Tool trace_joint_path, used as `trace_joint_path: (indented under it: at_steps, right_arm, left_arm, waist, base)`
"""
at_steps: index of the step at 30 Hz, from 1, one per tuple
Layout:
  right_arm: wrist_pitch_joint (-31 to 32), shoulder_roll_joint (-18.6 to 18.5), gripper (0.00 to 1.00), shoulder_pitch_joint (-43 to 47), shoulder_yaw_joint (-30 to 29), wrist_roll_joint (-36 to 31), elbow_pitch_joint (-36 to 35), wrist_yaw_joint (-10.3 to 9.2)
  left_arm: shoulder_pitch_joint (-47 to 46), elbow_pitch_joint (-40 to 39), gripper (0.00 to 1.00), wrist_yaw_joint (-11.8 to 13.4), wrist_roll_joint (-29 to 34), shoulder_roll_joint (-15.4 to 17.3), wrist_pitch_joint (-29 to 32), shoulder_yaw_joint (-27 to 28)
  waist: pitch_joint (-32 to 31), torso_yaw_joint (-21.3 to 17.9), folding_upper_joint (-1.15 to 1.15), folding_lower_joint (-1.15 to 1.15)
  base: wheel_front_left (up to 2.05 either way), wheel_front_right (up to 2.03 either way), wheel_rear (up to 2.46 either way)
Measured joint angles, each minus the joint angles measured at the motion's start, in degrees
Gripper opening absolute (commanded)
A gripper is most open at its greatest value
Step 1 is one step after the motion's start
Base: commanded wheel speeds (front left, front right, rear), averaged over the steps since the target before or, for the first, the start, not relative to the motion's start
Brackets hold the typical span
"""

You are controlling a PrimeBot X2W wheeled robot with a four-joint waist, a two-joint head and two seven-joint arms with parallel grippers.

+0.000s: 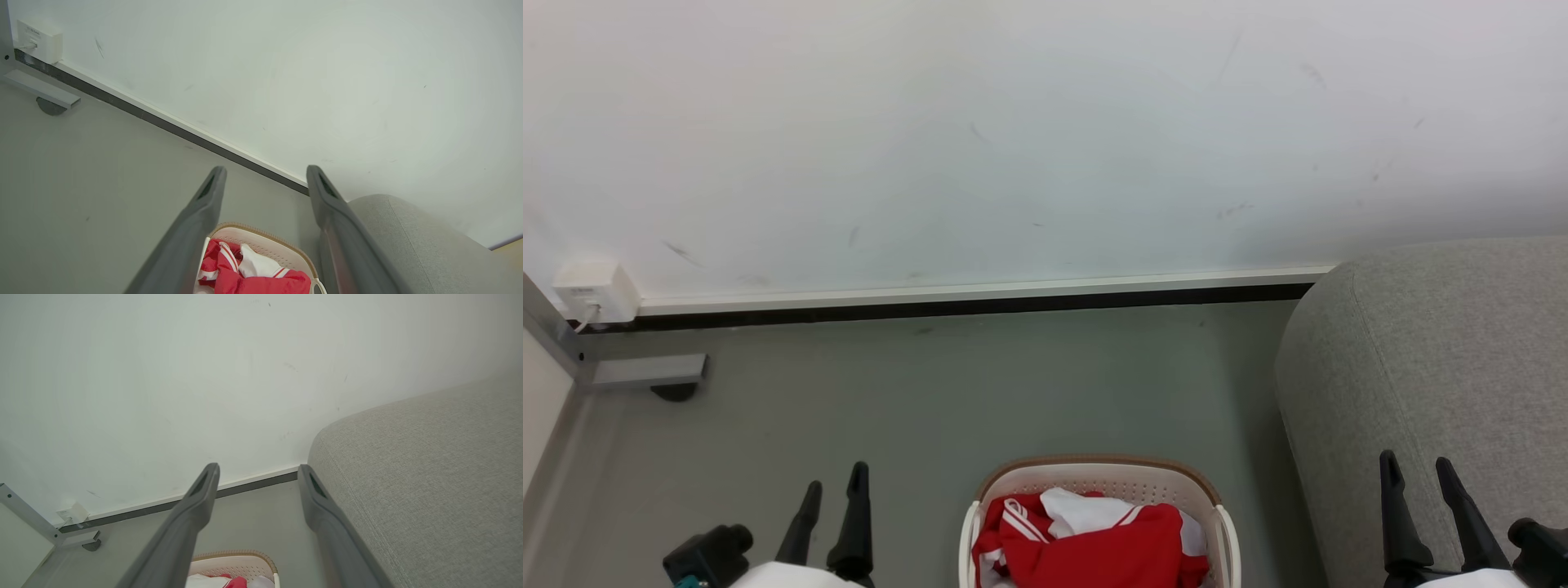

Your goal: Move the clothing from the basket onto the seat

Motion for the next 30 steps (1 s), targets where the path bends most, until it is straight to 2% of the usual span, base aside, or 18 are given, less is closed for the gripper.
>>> trace_joint_path:
  at_steps: [13,30]
  right_arm:
    - [-1.85,0.01,1.0,0.23,0.04,-7.11,0.94,0.0]
    - [-3.87,0.0,1.0,0.57,0.4,-13.45,1.64,0.0]
  left_arm:
    - [0.69,0.4,1.0,0.16,8.87,0.05,-1.82,0.03]
    - [1.09,1.18,1.0,-0.12,16.72,0.1,-3.85,-0.7]
  waist:
    - [-0.02,-0.18,0.0,0.0]
    - [-0.06,-0.2,0.0,0.0]
  base:
    - [0.0,0.0,0.0]
    - [0.0,0.0,0.0]
